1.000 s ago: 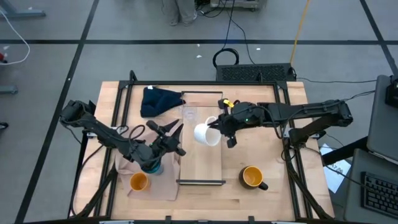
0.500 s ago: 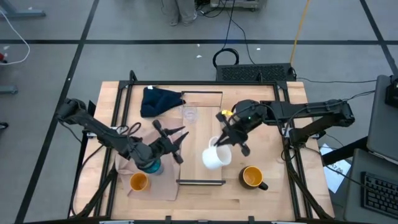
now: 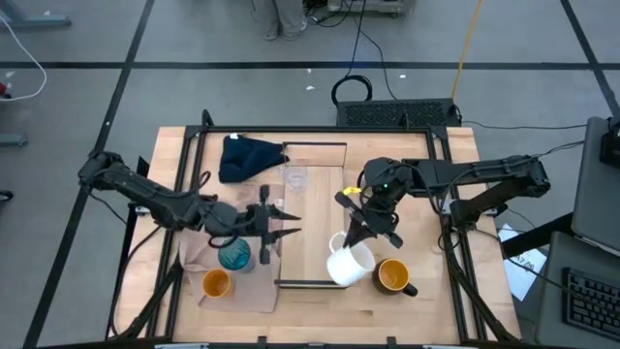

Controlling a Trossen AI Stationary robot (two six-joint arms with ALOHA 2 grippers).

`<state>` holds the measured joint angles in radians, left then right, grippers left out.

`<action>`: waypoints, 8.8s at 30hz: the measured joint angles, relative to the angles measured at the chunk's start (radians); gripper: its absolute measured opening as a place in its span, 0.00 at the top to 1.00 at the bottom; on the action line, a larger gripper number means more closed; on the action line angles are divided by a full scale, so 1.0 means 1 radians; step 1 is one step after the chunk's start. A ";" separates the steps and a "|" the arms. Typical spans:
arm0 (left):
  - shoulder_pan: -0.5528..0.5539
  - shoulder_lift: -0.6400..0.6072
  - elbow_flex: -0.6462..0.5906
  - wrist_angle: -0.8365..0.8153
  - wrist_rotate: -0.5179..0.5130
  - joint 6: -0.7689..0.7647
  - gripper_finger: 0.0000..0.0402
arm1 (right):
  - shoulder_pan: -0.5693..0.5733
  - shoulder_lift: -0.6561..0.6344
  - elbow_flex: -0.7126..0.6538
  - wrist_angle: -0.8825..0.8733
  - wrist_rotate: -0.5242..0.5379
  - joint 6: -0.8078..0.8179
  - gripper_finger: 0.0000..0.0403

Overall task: Stack small to large cups/mugs on shelf
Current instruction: Put the white mug on the shelf

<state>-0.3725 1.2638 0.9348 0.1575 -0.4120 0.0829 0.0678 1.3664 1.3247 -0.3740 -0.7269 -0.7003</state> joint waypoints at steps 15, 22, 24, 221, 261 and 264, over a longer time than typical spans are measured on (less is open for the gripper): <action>0.183 -0.004 -0.001 0.014 0.542 -0.070 0.72 | 0.048 0.006 0.000 0.059 -0.006 -0.124 1.00; 0.264 0.034 -0.001 0.087 0.808 -0.147 0.72 | 0.048 0.021 0.000 0.069 -0.005 -0.195 1.00; 0.279 0.058 -0.001 0.088 0.833 -0.150 0.72 | 0.047 0.028 0.000 0.068 -0.004 -0.208 1.00; 0.011 0.215 0.006 -0.632 -1.049 -0.958 0.98 | -0.007 -0.164 -0.106 0.124 0.570 0.149 0.86; 0.151 -0.394 -0.609 0.573 -0.270 0.016 0.98 | -0.007 -0.164 -0.106 0.159 0.569 0.191 0.86; 0.188 -0.369 -0.620 0.576 -0.263 -0.007 0.98 | -0.007 -0.164 -0.106 0.177 0.570 0.191 0.86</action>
<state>-0.1841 0.8948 0.3143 0.7335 -0.6748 0.0763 0.0605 1.2022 1.2190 -0.1973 -0.1574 -0.5094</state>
